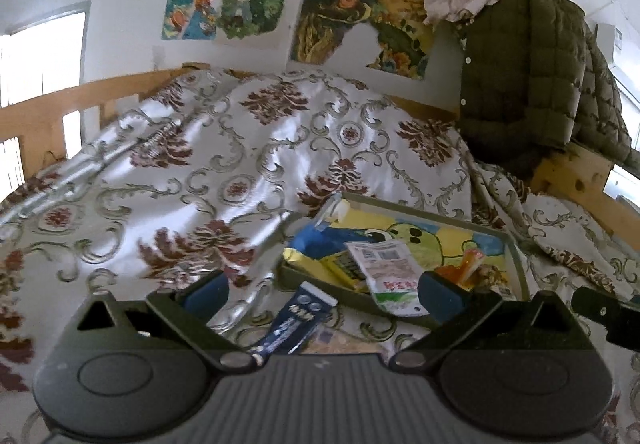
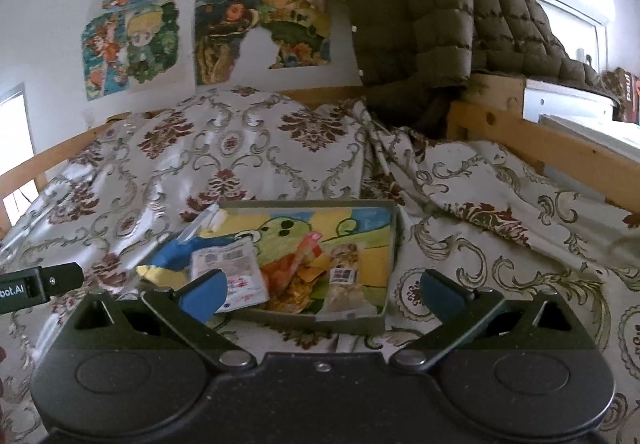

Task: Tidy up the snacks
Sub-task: 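Withdraw both tools and hold them above the remaining snacks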

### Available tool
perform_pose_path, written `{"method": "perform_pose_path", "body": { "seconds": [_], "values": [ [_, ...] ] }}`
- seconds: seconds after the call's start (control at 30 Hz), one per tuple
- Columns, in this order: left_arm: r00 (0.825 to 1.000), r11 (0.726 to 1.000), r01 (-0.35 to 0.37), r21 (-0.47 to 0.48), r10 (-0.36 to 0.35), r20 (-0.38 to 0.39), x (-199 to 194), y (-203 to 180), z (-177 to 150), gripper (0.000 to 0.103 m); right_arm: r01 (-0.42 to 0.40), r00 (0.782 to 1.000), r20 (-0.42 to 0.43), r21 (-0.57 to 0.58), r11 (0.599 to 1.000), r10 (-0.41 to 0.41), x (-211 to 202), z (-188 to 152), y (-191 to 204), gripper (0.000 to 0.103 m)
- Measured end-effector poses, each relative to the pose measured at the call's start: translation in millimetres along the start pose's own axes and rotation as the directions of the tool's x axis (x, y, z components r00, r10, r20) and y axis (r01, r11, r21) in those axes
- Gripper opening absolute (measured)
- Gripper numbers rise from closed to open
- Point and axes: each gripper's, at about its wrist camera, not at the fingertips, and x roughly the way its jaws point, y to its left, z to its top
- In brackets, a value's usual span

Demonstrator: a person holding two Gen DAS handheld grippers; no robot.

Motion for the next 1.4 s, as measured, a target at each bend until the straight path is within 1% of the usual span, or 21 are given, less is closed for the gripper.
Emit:
{"method": "perform_pose_path", "body": {
  "seconds": [0.13,0.23,0.37,0.63,0.73,0.9,1.13,1.4],
  "values": [
    [1.000,1.000,-0.012,0.023,0.011,0.024,-22.9,7.1,-4.3,0.103,-0.010,1.000,0.014,-0.030,0.999,0.011,-17.9,-4.1,10.3,0.102],
    [0.999,0.999,-0.021,0.036,0.020,0.029,-37.7,11.5,-7.1,0.103,-0.017,1.000,0.000,-0.017,1.000,0.017,-28.7,-9.5,14.3,0.102],
    [1.000,0.998,-0.015,0.063,0.014,0.009,-51.0,18.6,-15.1,0.103,-0.027,0.999,-0.026,-0.023,0.999,0.026,-38.4,-17.7,20.2,0.102],
    [0.998,0.994,-0.061,0.090,0.063,-0.015,-76.6,38.4,-35.9,0.103,-0.038,0.998,-0.059,-0.031,0.999,0.036,-58.8,-34.5,29.6,0.102],
    [0.997,0.994,-0.078,0.080,0.080,-0.022,-87.4,46.2,-41.7,0.103,-0.043,0.996,-0.075,-0.037,0.998,0.040,-66.6,-40.9,33.1,0.102],
    [0.992,0.991,-0.114,0.073,0.118,-0.051,-96.1,54.2,-48.9,0.103,-0.048,0.994,-0.098,-0.034,0.998,0.044,-79.0,-49.4,35.4,0.102],
    [0.990,0.987,-0.130,0.095,0.135,-0.050,-112.0,55.9,-56.6,0.103,-0.037,0.994,-0.104,-0.033,0.999,0.033,-95.3,-57.9,33.5,0.102],
    [0.984,0.984,-0.146,0.104,0.155,-0.086,-121.0,58.8,-63.9,0.103,-0.045,0.991,-0.130,-0.069,0.997,0.036,-104.9,-66.8,39.0,0.102]
  ]
}}
